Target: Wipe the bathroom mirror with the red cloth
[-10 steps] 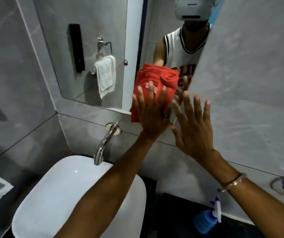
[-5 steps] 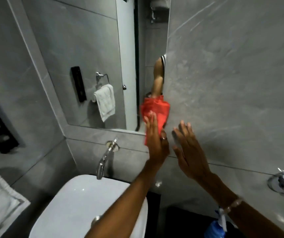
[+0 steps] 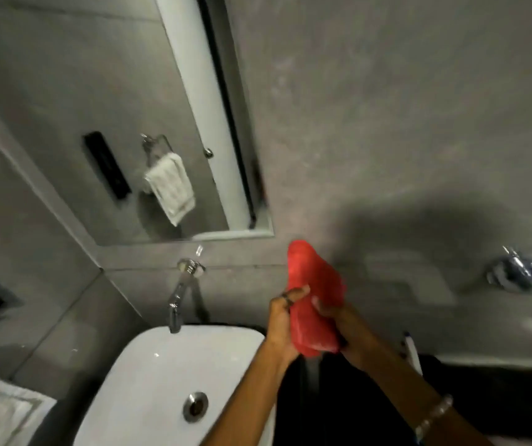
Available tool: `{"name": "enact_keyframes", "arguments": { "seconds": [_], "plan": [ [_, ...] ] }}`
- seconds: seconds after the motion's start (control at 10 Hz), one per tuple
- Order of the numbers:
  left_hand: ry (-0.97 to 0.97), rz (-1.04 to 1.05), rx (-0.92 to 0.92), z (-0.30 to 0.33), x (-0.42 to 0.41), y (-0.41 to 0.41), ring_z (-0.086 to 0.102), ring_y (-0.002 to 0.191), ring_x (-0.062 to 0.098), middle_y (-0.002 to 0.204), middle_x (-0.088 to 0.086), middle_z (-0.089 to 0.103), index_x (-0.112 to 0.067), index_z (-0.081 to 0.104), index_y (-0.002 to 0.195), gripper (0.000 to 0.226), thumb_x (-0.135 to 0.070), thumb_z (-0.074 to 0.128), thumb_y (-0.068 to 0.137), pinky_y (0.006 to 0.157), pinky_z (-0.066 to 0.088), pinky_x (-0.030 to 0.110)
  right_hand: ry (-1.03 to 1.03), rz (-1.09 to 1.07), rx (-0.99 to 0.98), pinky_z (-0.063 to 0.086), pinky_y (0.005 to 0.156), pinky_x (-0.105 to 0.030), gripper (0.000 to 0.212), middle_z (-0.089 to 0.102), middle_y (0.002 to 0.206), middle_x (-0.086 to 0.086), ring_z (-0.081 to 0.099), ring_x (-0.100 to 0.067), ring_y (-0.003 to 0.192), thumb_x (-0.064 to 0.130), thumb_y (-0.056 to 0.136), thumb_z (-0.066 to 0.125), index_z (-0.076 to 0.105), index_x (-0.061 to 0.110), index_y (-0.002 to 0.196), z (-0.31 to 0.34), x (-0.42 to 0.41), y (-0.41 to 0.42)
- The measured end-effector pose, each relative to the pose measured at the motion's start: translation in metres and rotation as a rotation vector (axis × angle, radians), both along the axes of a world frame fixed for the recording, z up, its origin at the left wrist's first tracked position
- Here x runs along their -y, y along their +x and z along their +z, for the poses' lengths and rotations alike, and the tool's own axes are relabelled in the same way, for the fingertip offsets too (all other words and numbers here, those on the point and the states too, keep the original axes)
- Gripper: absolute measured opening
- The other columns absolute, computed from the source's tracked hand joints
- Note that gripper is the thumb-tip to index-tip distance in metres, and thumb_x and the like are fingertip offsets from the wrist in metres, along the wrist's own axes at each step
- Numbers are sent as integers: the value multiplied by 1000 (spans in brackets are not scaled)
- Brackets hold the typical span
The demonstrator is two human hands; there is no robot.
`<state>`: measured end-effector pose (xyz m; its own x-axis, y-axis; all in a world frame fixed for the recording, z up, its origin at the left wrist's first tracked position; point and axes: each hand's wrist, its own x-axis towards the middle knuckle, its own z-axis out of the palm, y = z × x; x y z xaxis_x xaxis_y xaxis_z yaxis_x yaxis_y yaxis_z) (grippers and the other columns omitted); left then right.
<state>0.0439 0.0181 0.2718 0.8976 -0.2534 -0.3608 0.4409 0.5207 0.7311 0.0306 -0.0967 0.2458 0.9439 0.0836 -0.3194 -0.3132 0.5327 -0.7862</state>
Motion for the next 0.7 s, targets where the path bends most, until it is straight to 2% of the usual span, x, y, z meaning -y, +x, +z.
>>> {"name": "enact_keyframes", "arguments": {
  "seconds": [0.1,0.2,0.3,0.4,0.5,0.6,0.7],
  "plan": [
    [295,-69,0,-47,10,-4,71,72,26,90,18,75,-6,71,108,45,-10,66,63,74,61,37,-231,-71,-56,64,86,-39,63,79,106,-10,77,-21,84,0,79,80,60,1,139,-52,23,-12],
    [399,-138,-84,-108,21,-11,66,77,26,89,14,71,-10,70,104,39,1,63,68,72,58,32,-431,-63,-111,63,77,-22,57,73,110,-4,74,-10,85,-6,86,76,58,12,136,-101,49,-24],
    [416,-191,-128,-167,35,-16,64,97,29,111,17,69,-8,61,132,59,22,47,83,84,56,34,-505,-18,-199,55,59,-8,52,72,96,8,74,7,71,-4,89,76,59,7,137,-147,72,-36],
    [461,-250,-165,-209,50,-13,61,112,31,128,19,65,-10,47,149,74,26,45,84,95,53,39,-585,-5,-279,58,66,-13,54,73,108,-1,77,-13,101,2,91,76,56,7,141,-181,86,-38],
    [715,-326,-261,-232,58,-15,57,130,37,146,23,55,-11,32,158,76,20,49,91,108,49,46,-661,134,-370,58,100,-36,65,62,141,-14,62,-31,128,11,96,73,43,5,153,-201,95,-41],
    [933,-438,-156,-239,51,-37,51,139,37,148,19,54,-8,39,152,64,7,59,93,107,45,35,-796,284,-455,50,113,-43,62,58,149,-19,61,-35,132,22,100,69,43,3,153,-221,102,-51],
    [1091,-443,30,-225,45,-49,26,156,28,168,11,29,-15,25,161,67,-15,58,102,127,29,44,-907,365,-382,57,92,-23,54,54,152,-20,66,-30,119,24,104,61,44,5,152,-210,96,-51]
  ]
}}
